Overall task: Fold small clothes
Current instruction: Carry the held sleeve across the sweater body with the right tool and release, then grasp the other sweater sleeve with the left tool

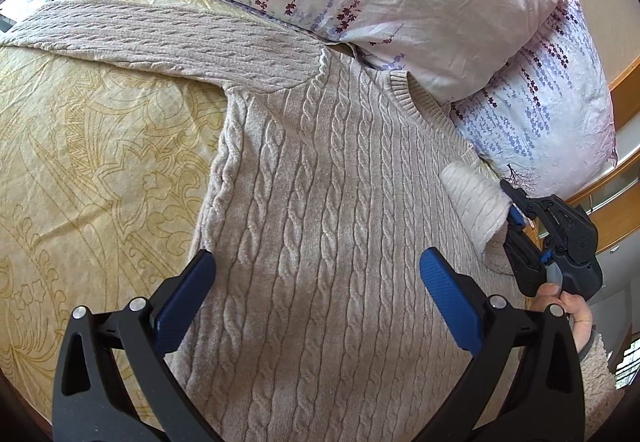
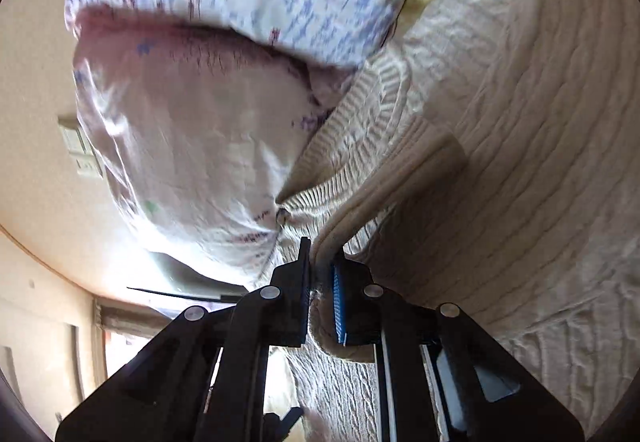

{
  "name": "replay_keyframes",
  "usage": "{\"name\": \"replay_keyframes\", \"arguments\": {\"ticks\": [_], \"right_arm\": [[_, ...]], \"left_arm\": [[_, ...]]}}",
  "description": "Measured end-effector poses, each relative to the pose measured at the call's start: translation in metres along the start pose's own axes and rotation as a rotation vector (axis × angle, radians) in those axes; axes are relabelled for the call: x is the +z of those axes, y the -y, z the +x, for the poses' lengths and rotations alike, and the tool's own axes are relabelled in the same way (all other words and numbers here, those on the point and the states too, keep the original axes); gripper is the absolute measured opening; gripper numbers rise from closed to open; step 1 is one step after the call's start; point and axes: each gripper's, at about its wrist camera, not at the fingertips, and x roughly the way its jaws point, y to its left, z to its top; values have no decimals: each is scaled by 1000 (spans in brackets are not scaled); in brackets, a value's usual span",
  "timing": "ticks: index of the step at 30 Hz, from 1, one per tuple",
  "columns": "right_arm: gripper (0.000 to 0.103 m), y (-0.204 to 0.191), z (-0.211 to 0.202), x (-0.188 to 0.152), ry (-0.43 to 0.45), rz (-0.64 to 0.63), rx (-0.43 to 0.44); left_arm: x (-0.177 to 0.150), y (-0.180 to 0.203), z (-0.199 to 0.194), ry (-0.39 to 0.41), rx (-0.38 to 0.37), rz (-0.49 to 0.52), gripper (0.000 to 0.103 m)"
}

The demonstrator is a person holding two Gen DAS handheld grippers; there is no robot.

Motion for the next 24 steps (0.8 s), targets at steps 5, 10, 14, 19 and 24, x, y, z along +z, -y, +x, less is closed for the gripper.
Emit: {"name": "replay_keyframes", "arguments": {"ticks": [5,10,14,19,24], "right_arm": [[12,-32,59,-33,-141,-157,-85],[44,-66,102,-75,-325,-372,-155],[53,-81,109,-99,-366,-522,-183],[55,-81,118,-113,-408,-547,-193],[71,-81,84,-102,-377,-496,-151]], "left_arm": [[2,-13,-13,43,13,-28,101],[11,-24,-28,120,71,-20,101],[25,-36,-35,136,121,-5,101],[51,-68,-45,178,73,-97,101],[87,-108,-40,179,-24,-246,101]]}}
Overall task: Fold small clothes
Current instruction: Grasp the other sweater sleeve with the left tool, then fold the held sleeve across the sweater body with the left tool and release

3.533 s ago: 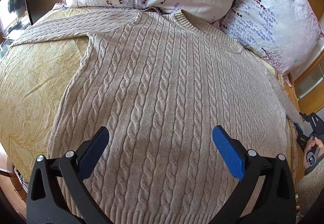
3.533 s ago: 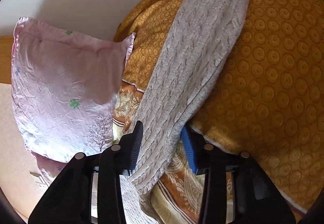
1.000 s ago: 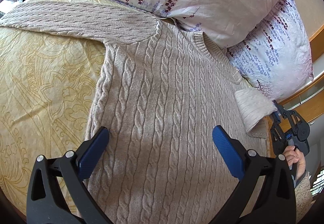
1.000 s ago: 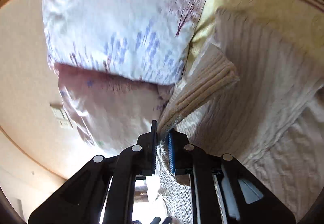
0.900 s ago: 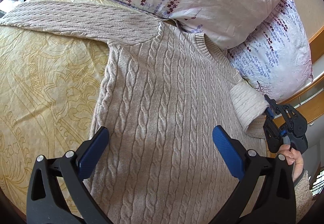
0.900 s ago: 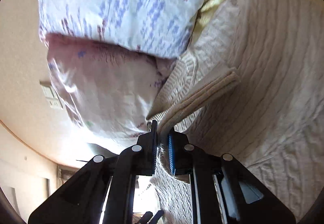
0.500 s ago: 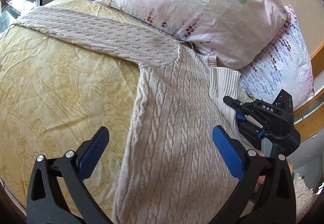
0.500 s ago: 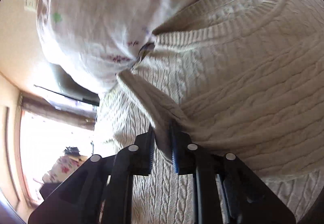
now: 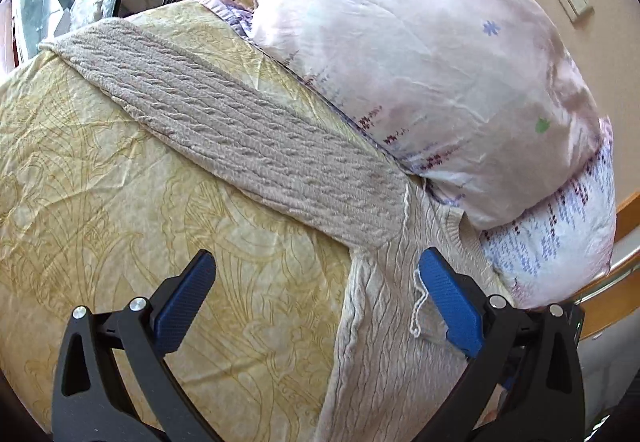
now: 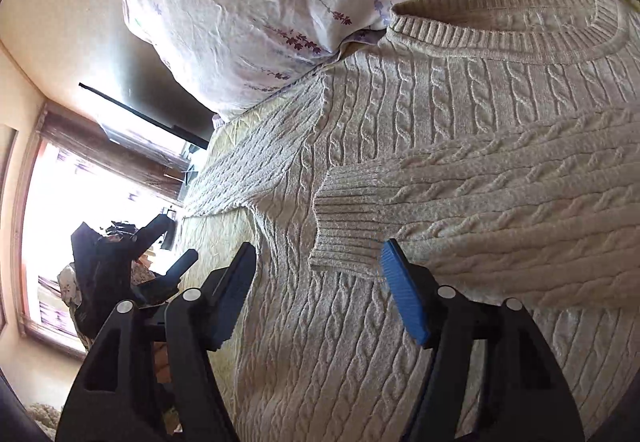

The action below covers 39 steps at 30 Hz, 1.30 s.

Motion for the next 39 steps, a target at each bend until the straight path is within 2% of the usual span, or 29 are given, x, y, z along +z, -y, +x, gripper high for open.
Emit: {"name": "replay_keyframes", "arguments": {"ticks": [2,6,8,10,12,14,16,19,23,26,28,29,30,34,39], "right_arm": [[74,3,-12,-6,3,11,3],[75,9,-22,-17,7,29,-12],[75,13,-38,-24,19,40,-13],[75,15,-45,-26,36,49,-25],[75,16,-53,-28,53,60,-38],[76,19,-58,-29,73,77,-47],[76,22,-63,-31,88,92,-58],[76,25,-67,-33,103,111,-74],[77,26,-75,-39,116,121,-92],[78,29,-80,-43,128,131,-100],[78,32,-85,-46,141,143,-104],[78,33,-88,-48,148,150,-106],[78,35,-91,-48,154,156,-107],[79,45,-105,-50,181,185,-107],[80,54,-115,-51,195,205,-93]], "left_arm": [[16,-15,7,-3,-32,-79,99],[40,-48,22,5,-64,-255,77],[46,-64,29,8,-62,-347,74],[48,-79,33,36,-110,-433,69],[50,-86,34,42,-124,-489,64],[51,-89,35,41,-137,-524,63],[57,-90,37,46,-138,-511,63],[69,-98,40,80,-134,-540,57],[79,-112,43,115,-134,-613,41],[82,-123,43,129,-154,-666,35],[82,-132,43,136,-173,-704,26],[81,-135,44,134,-186,-722,16],[81,-137,45,131,-198,-731,6],[87,-118,36,142,-253,-649,6],[98,-54,23,149,-406,-500,6]]}}
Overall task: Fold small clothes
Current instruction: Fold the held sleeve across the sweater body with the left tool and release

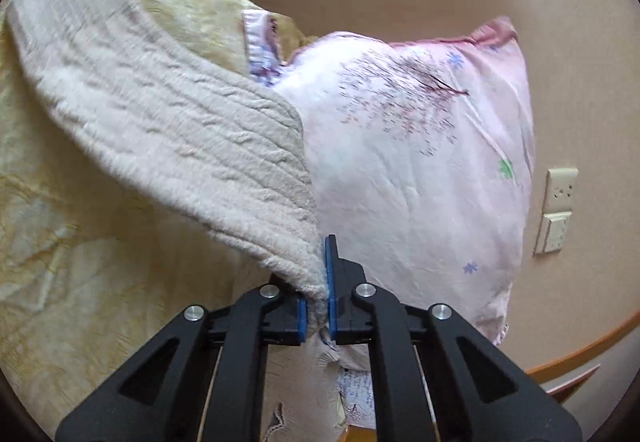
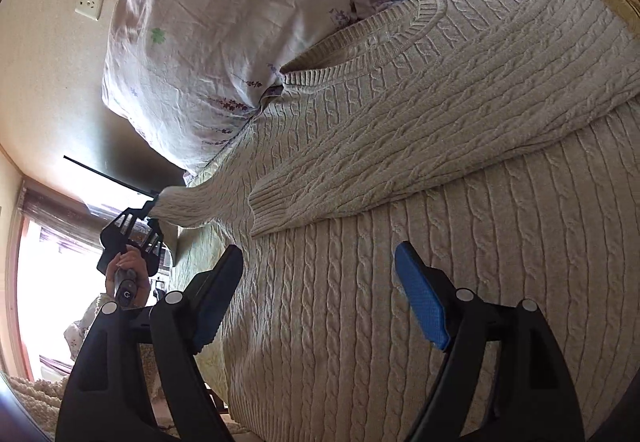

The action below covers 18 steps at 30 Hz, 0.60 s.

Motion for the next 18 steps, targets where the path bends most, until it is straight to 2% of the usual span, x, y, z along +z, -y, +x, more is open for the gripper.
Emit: {"name": "replay_keyframes", "arguments": {"ticks": [5,8,11,14,18], "right_arm": [[80,6,-8,1,10,2,12],[80,12,-16,2,22,10,13],[80,21,-26,3,37,27,9],[80,30,-35,2,50,41,4],[80,42,-44,-1,61,59,-5]], "left_arm": [[-50,58,18,-91,-109,119,6],[-94,75,29,-158,-130,169,7],[-138,76,44,-251,-112,213,7],[-175,62,62,-337,-61,211,7],[-213,39,81,-373,41,225,7]]}}
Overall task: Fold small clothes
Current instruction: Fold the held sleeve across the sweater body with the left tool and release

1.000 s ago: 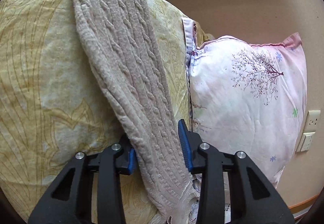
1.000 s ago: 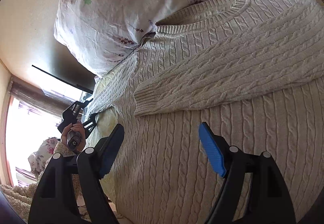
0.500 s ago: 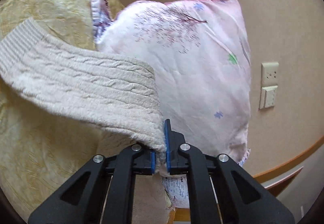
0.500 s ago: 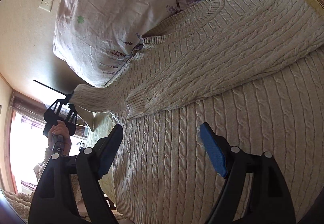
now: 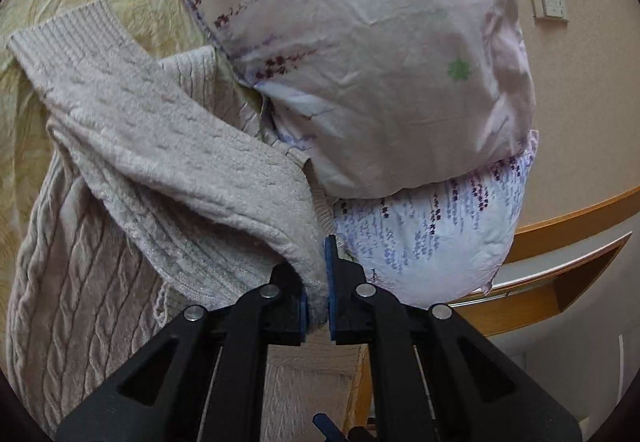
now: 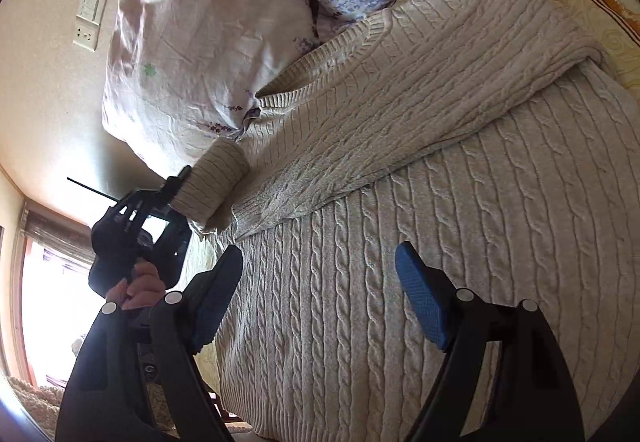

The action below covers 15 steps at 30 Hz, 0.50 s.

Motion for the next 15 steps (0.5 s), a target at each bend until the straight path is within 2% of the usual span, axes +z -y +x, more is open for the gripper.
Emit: {"name": "replay_keyframes", "arguments": {"ticks": [1,4,5,7,9,12,15], "right_arm": [[80,2,-1,0,2,4,-3],[80,10,-6,-1,9,17,-12],[80,13,-7,-1,12,21,-15],[80,17,-10,-2,17,27,-21],[80,20,-12,-2,22,31,-25],[80,23,-14,-2,26,38,-26],[80,25,-14,-2,26,38,-25]], "left_arm": [[-7,-3,6,3,23,0,7],[-25,-13,25,-24,99,-2,19],[-27,-18,29,-50,125,-6,32],[-29,-21,29,-70,100,-8,40],[-23,-20,21,-72,70,-12,56],[-2,-28,0,-5,57,-56,59],[21,-46,-20,75,43,-149,59]]}}
